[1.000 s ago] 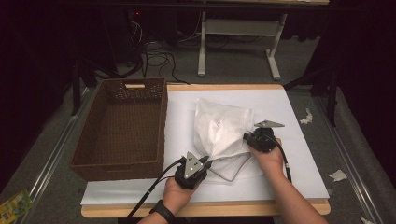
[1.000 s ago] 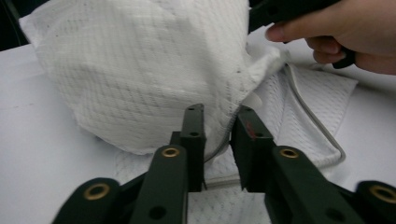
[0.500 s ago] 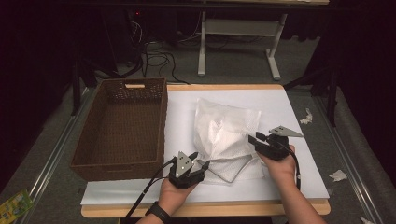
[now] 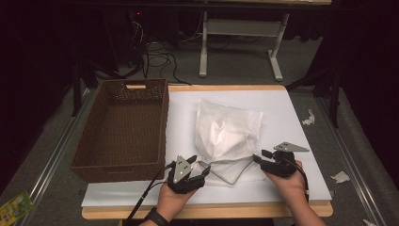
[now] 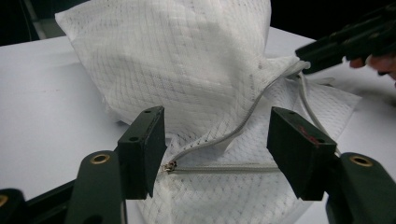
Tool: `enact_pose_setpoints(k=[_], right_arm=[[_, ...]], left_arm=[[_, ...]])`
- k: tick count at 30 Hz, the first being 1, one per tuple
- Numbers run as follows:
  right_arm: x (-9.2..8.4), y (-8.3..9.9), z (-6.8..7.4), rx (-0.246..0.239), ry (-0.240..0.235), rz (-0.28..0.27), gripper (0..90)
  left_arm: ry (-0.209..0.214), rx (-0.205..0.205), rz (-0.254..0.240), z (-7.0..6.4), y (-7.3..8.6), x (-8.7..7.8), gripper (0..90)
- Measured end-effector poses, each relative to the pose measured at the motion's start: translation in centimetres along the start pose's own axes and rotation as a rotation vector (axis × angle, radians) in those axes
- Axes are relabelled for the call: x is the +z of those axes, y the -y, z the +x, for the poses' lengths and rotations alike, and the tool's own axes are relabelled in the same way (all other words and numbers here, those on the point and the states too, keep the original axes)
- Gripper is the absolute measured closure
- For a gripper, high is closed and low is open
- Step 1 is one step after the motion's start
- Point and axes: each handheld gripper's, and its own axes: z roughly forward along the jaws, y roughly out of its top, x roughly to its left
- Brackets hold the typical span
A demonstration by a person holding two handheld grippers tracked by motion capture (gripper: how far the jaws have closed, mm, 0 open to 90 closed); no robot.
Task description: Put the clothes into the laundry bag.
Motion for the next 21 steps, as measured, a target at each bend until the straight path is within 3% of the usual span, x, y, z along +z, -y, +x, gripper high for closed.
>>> enact_pose_setpoints(k=[2, 3, 4, 5, 6, 9, 14, 16, 18, 19, 20, 21], right_arm=[[0.6, 0.6, 0.4, -0.036, 0.021, 0.061, 60.3], [0.9, 0.7, 0.7, -0.064, 0.04, 0.106, 82.9], [0.9, 0.7, 0.7, -0.064, 0.04, 0.106, 82.9], [1.0, 0.7, 0.8, -0.068, 0.039, 0.125, 90.0], [0.9, 0.8, 1.1, -0.096, 0.046, 0.15, 90.0], [-0.1, 1.0, 1.2, -0.117, 0.059, 0.149, 90.0], [-1.6, 1.8, 0.4, -0.094, 0.06, 0.142, 90.0], [-1.8, 2.0, 0.1, -0.073, 0.057, 0.134, 90.0], [-2.4, 1.7, -0.1, -0.042, 0.035, 0.086, 85.6], [-3.1, 1.2, 0.0, -0.037, 0.013, 0.03, 77.2], [-3.1, 1.2, 0.0, -0.037, 0.013, 0.03, 77.2], [-4.0, 0.8, 0.3, -0.034, 0.001, -0.035, 67.0]], left_arm=[[0.003, 0.004, 0.0, -0.1, 0.0, -0.5, 37.6], [0.004, 0.015, 0.008, -0.3, 0.0, -0.9, 36.8], [0.004, 0.015, 0.008, -0.3, 0.0, -0.9, 36.4], [0.008, 0.022, 0.011, -0.5, 0.0, -1.1, 36.4], [0.012, 0.029, 0.014, -0.6, 0.0, -1.4, 35.7], [0.046, 0.051, 0.042, -1.0, -0.1, -2.9, 33.6], [0.027, 0.073, 0.023, -0.8, 0.1, -4.4, 32.8], [0.022, 0.049, 0.016, -0.2, 0.2, -4.6, 32.3], [0.019, 0.035, 0.014, 0.3, 0.0, -4.5, 30.7], [0.018, 0.032, 0.007, 0.7, -0.2, -4.4, 29.6], [0.018, 0.032, 0.007, 0.7, -0.2, -4.4, 28.7], [0.021, 0.026, 0.003, 0.9, -0.3, -4.2, 27.6]])
